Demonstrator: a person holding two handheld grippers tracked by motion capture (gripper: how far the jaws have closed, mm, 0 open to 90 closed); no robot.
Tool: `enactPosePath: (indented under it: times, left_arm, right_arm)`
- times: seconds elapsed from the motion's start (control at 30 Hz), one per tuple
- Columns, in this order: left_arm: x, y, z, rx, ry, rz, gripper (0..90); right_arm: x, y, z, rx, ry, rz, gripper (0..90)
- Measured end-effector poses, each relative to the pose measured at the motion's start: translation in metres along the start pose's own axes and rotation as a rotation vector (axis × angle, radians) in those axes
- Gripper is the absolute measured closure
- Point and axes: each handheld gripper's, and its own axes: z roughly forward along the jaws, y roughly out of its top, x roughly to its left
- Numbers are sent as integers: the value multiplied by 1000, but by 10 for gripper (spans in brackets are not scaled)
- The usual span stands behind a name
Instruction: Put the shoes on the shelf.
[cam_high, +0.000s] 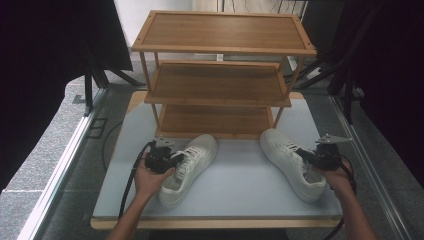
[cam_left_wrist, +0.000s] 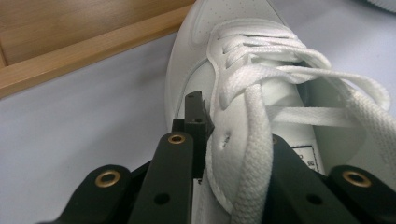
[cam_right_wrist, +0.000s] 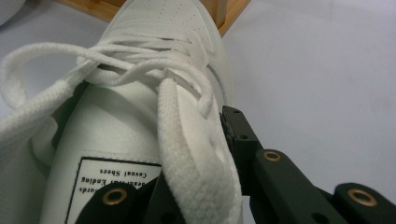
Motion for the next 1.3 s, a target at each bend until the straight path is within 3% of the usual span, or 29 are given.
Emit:
enactPosePath:
  times: [0.1,0.13,0.2,0.27,0.3,0.33,0.37,0.53,0.67,0.73,0.83,0.97,1.07,1.3]
  left_arm:
    - [1,0,-1,-6,-7,-6,831]
    - [2,0,-3,-27,-24,-22,832]
    - [3,0,-5,-35,-32,-26,832]
    - [6,0,-16,-94,-72,-58,833]
    - [6,0,-16,-94,-72,-58,833]
    - [8,-1,-26,-148,-109,-95,832]
    - [8,-1,-26,-148,-109,-95,832]
    - [10,-2,-47,-265,-183,-150,832]
    - [11,-7,-54,-320,-204,-179,832]
    - [13,-12,-55,-348,-225,-213,831]
    - [15,-15,-55,-356,-217,-217,832]
    - [17,-19,-55,-349,-193,-222,831]
    - [19,-22,-58,-363,-197,-236,832]
    - [21,-24,-64,-394,-203,-255,832]
  right_arm:
    - [2,1,-1,-2,-4,5,841]
    - [4,1,-2,-8,-2,39,843]
    - [5,0,-4,-17,4,56,842]
    - [7,-4,-8,-51,23,79,842]
    - [7,-4,-8,-51,23,79,842]
    - [8,-6,-13,-71,42,95,841]
    - [8,-6,-13,-71,42,95,841]
    - [15,-11,-28,-157,73,161,840]
    - [20,-17,-31,-215,99,203,840]
    - [22,-20,-31,-232,108,217,841]
    - [23,-25,-28,-245,136,259,840]
    - [28,-24,-33,-249,103,238,839]
    - [28,-28,-35,-276,124,277,840]
    - [34,-26,-37,-316,145,301,840]
